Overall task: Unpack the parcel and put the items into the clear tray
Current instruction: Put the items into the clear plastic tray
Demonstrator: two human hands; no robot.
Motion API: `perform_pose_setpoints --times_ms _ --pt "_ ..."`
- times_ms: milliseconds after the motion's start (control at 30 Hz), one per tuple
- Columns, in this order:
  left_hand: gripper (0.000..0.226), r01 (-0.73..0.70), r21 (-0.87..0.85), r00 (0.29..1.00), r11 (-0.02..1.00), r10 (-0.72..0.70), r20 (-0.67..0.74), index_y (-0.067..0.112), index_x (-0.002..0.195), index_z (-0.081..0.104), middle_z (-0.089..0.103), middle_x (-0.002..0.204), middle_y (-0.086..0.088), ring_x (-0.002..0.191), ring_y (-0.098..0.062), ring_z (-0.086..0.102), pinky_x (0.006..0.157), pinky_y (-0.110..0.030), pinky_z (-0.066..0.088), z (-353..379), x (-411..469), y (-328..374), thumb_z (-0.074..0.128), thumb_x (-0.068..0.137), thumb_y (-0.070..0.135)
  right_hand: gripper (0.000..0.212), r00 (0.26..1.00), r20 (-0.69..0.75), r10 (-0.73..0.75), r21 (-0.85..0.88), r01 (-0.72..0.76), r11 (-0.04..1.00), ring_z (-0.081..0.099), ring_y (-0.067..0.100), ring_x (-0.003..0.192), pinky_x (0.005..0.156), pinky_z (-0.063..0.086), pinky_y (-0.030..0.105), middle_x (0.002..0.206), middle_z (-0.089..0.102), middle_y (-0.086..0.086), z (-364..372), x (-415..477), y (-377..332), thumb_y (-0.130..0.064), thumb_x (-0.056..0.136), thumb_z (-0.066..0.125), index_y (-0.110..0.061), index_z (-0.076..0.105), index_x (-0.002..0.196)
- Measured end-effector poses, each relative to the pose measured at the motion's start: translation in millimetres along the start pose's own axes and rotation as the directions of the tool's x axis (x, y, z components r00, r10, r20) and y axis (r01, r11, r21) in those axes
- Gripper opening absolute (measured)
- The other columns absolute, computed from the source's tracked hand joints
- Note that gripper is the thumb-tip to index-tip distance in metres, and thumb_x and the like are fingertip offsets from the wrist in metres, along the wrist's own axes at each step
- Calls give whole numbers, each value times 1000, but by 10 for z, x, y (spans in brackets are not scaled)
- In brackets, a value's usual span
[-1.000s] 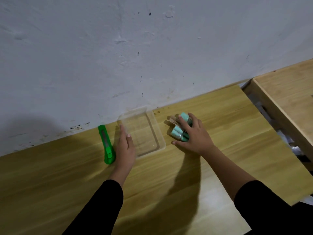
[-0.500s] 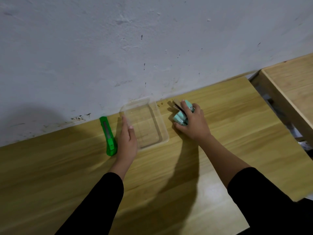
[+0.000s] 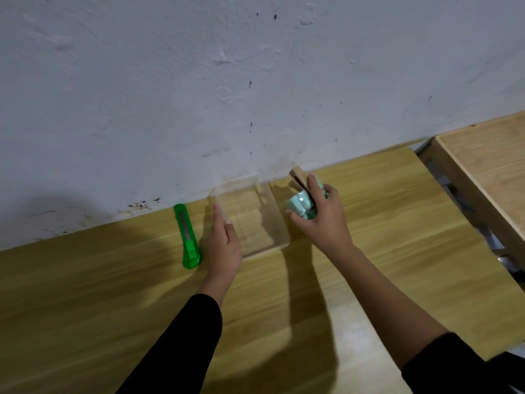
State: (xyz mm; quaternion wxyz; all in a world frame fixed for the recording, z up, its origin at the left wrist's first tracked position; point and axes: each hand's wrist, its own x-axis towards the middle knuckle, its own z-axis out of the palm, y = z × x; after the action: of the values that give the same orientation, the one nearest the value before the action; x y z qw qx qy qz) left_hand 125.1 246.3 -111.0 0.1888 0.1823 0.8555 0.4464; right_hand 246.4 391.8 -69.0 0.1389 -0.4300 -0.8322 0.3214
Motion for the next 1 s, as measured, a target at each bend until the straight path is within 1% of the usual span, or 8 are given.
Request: perform_pose_setpoints --times_ms 167,267,333,433,500,667,900,1000 --pt "49 23 -40 1000 999 -24 -15 21 148 17 56 119 -33 77 -34 60 53 -20 42 12 -58 114 30 100 21 87 979 137 -152 -48 160 986 31 36 129 102 37 41 145 24 22 297 -119 -428 -39 77 69 -29 17 146" --pt "48 32 -73 999 997 -32 8 22 147 17 49 131 -30 111 -40 54 76 -31 44 -26 -71 137 28 101 22 86 972 197 -125 -132 153 979 28 36 129 102 37 42 147 21 21 453 -128 -520 -41 78 66 -30 14 146" --pt "48 44 -161 997 986 -35 64 23 148 15 39 146 -11 132 -23 40 90 -17 37 -59 -60 125 27 101 22 85 970 213 -117 -198 160 967 28 37 128 101 38 44 147 20 21 516 -129 -543 -40 78 65 -28 15 146" --pt "48 94 -243 987 966 -57 153 27 148 16 46 119 25 94 19 43 70 4 34 -118 -18 90 29 101 22 82 963 237 -129 -303 200 932 28 37 127 102 36 44 146 20 22 591 -113 -554 -37 79 64 -25 16 145" --pt "49 112 -297 980 948 -57 189 24 147 18 37 128 21 89 28 33 64 9 31 -161 20 58 32 101 18 79 952 269 -147 -353 240 904 30 38 126 103 34 43 147 19 23 655 -95 -568 -37 81 63 -24 18 144" --pt "51 176 -385 953 906 -59 297 25 147 15 17 154 3 132 -1 17 101 -13 24 -211 72 -5 33 100 16 79 935 348 -72 -339 197 920 18 42 134 112 22 44 153 1 23 796 -112 -574 -36 89 54 -19 4 148" --pt "52 207 -380 942 902 -79 326 29 147 12 16 155 1 142 -17 20 113 -31 27 -202 103 -25 33 100 20 83 943 333 -13 -211 88 973 5 42 138 110 24 47 154 -6 21 855 -93 -632 -35 89 52 -18 -4 148" --pt "51 174 -335 950 926 -69 304 29 147 13 19 155 0 135 -10 34 104 -17 33 -199 82 -4 32 100 20 88 914 405 -2 -169 77 983 -7 41 142 114 18 49 154 -17 19 795 -84 -636 -33 88 54 -17 -8 147"
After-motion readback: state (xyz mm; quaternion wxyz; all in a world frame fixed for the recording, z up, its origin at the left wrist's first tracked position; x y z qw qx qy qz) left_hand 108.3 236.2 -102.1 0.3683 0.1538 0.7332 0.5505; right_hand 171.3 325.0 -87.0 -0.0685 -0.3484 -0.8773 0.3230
